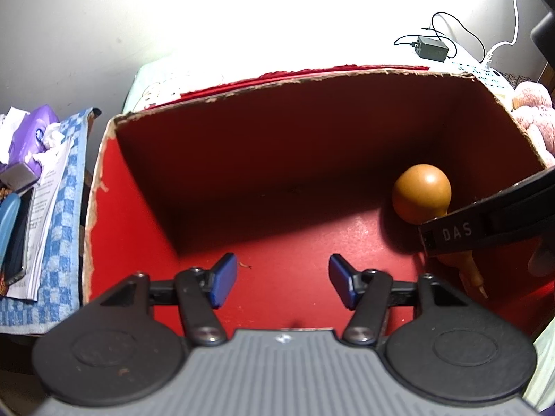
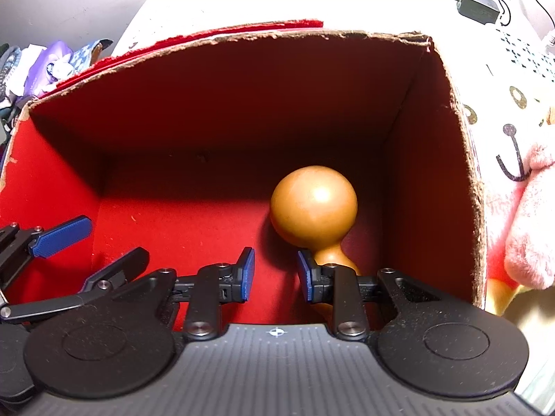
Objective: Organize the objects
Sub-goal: 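Withdraw the open right gripper up out of the red box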
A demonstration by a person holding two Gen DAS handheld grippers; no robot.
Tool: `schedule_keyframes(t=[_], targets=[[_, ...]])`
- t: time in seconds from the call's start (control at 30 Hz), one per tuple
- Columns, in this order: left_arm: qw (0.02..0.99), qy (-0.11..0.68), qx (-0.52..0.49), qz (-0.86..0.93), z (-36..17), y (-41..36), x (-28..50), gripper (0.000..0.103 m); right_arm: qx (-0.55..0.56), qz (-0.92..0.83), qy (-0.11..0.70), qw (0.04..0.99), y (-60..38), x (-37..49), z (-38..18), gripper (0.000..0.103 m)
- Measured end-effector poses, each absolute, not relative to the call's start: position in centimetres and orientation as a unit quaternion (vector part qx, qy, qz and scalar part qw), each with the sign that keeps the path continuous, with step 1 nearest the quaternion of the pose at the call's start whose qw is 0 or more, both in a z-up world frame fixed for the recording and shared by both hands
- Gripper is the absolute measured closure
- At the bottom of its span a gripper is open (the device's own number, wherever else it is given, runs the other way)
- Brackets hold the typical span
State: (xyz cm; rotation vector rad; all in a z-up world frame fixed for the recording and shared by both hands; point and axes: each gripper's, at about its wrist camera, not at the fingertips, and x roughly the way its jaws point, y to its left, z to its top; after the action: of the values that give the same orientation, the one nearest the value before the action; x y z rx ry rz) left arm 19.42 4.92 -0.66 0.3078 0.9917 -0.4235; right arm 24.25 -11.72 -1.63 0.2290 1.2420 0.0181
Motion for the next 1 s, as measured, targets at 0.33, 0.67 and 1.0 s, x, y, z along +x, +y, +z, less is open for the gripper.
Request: schedule_keyframes(t=[0.33,0.67,1.0], targets=[[0.846,0.473,0.164,-0.183,-0.8,4.3,19.5,0.04,0.143,0.022,0.532,0.835,-13.7,21.8,-0.3,0.074],[0.851,0.463,0.185,-0.166,0.1,3.3,18.1,0.04,0.172,0.023,0.504,0.846,-14.2,20.3,0.5,0.074],[0.858,0.455,0.184,-0.15,1.4,3.6,16.8,0.038,0.184,0.031,0.488,0.853,-13.6,17.4,0.8,0.074]])
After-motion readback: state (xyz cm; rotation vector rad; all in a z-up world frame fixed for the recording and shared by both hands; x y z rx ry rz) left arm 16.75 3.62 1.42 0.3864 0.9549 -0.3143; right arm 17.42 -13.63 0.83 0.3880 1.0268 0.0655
